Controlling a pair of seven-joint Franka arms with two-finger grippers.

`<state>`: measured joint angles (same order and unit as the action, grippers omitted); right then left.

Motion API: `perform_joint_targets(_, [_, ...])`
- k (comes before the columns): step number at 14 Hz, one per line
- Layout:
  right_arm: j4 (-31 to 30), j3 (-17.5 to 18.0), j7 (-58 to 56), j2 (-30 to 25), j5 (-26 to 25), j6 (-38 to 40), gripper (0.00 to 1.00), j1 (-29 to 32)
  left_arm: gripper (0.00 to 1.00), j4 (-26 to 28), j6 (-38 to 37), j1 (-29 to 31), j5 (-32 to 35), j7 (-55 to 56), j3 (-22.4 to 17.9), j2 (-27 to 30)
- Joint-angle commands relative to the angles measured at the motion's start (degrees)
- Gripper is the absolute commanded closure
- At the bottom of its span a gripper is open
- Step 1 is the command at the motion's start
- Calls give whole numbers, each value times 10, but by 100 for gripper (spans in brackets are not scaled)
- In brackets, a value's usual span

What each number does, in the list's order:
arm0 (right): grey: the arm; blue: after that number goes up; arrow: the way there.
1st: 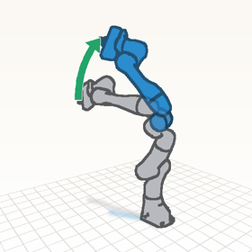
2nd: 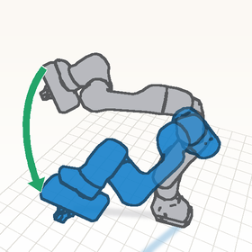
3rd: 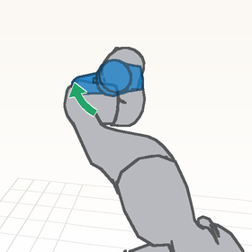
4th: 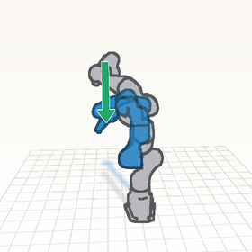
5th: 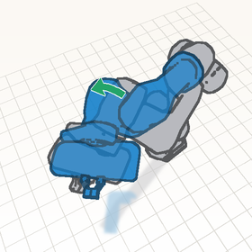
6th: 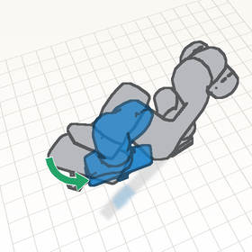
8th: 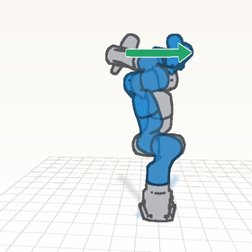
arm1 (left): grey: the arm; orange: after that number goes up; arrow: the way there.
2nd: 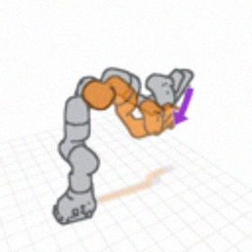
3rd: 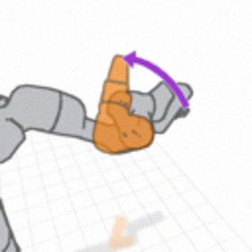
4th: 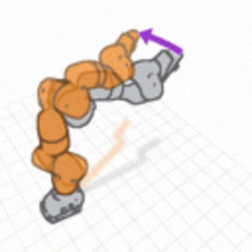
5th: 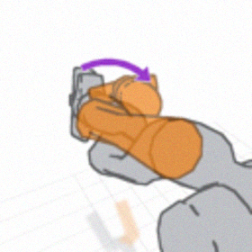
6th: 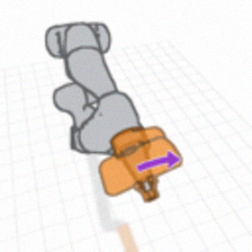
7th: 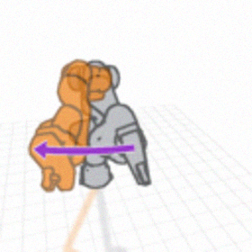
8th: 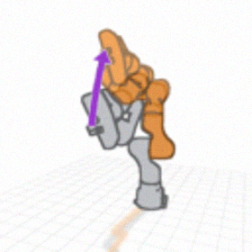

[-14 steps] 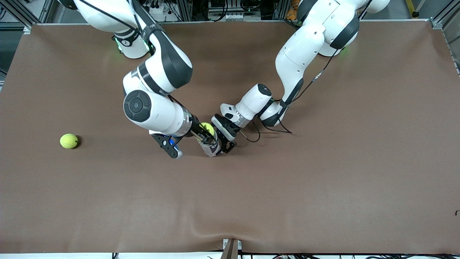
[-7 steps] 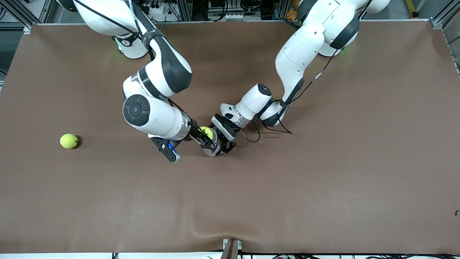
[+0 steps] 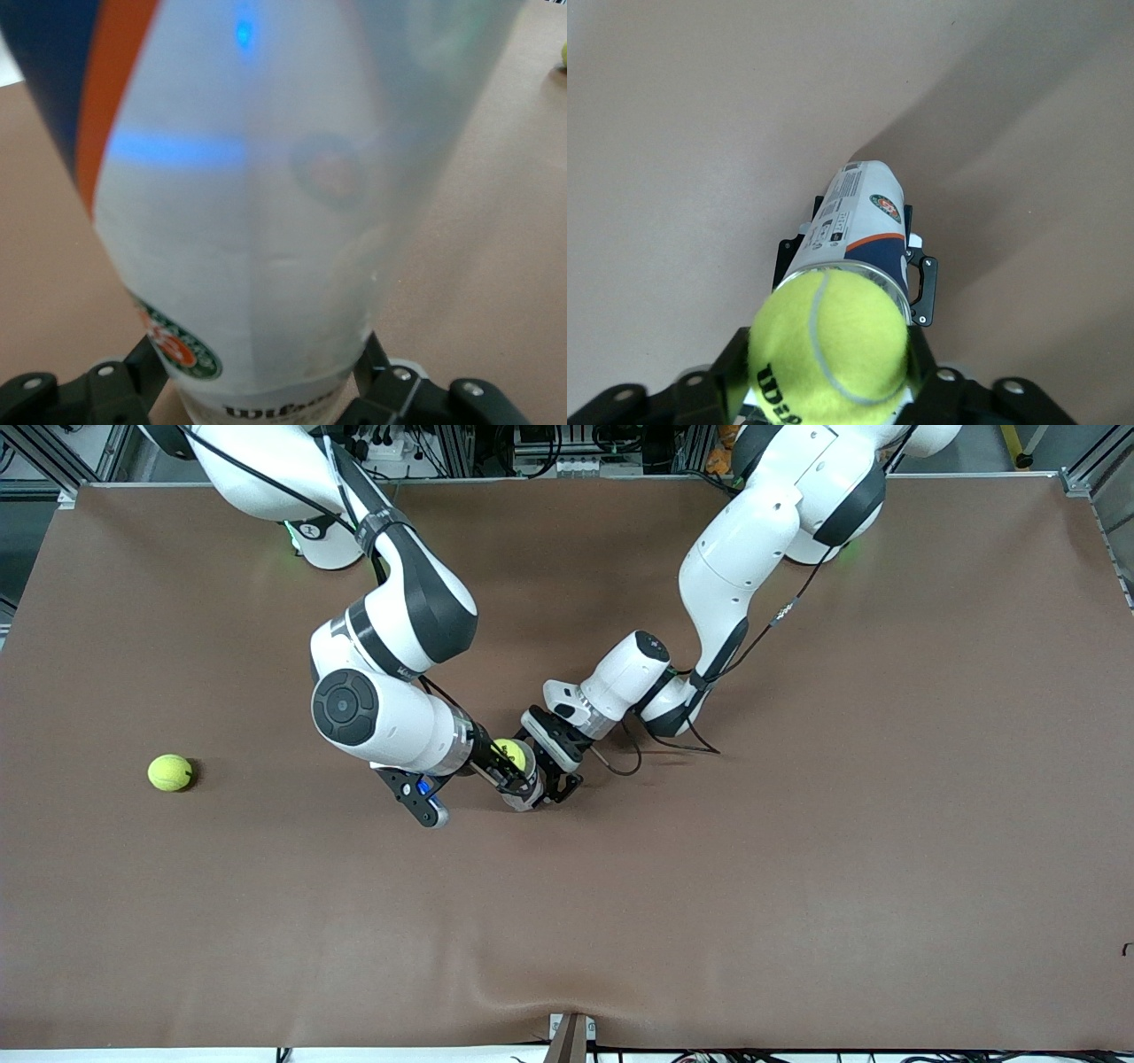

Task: Insert tennis ball vertically with right arm
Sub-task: 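Move the ball over the tube opening and release it, then move the right gripper back to the second tennis ball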

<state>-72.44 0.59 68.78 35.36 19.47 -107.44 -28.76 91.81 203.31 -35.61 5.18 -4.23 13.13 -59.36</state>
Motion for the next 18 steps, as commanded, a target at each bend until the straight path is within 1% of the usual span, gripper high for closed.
perform_joint_targets(1, [20,0,9,4,3,7,0,-2,15,6,5,-2,-2,-1,-4,10])
perform_joint_targets(5, [28,-1,11,-2,3,19,0,-2,15,6,5,-2,-1,-1,-4,11])
perform_joint_targets(6, [43,-1,10,-10,4,53,0,5,15,6,5,-2,-1,-1,-4,10])
perform_joint_targets(7, [72,-2,7,-15,3,93,0,14,15,7,6,-2,-1,-1,-4,10])
perform_joint_targets(8, [91,-3,3,-20,3,122,0,36,15,7,5,-2,-1,-1,-4,11])
perform_joint_targets(9, [94,-2,-13,-22,4,136,0,61,15,7,6,-2,-2,-1,-4,10])
perform_joint_targets(10, [94,-2,-47,-27,5,138,0,83,15,6,5,-2,-2,-1,-4,11])
perform_joint_targets(12, [86,-2,-163,-46,-18,169,0,140,15,6,5,-2,-2,-1,-4,11])
perform_joint_targets(13, [79,-2,-227,-46,-45,206,0,163,15,6,5,-2,-1,-1,-4,10])
perform_joint_targets(14, [69,-2,-294,-46,-84,224,0,192,15,6,5,-2,-1,-1,-4,11])
perform_joint_targets(15, [52,-2,-360,-47,-116,227,0,215,15,6,5,-2,-1,-1,-4,10])
perform_joint_targets(16, [32,-2,-425,-49,-137,227,0,234,15,6,5,-2,-1,-1,-4,11])
perform_joint_targets(17, [6,-2,-476,-54,-155,224,0,257,17,6,5,-2,-1,-1,-4,11])
perform_joint_targets(18, [-22,-2,-501,-57,-170,220,0,277,17,6,5,-2,-1,-1,-4,10])
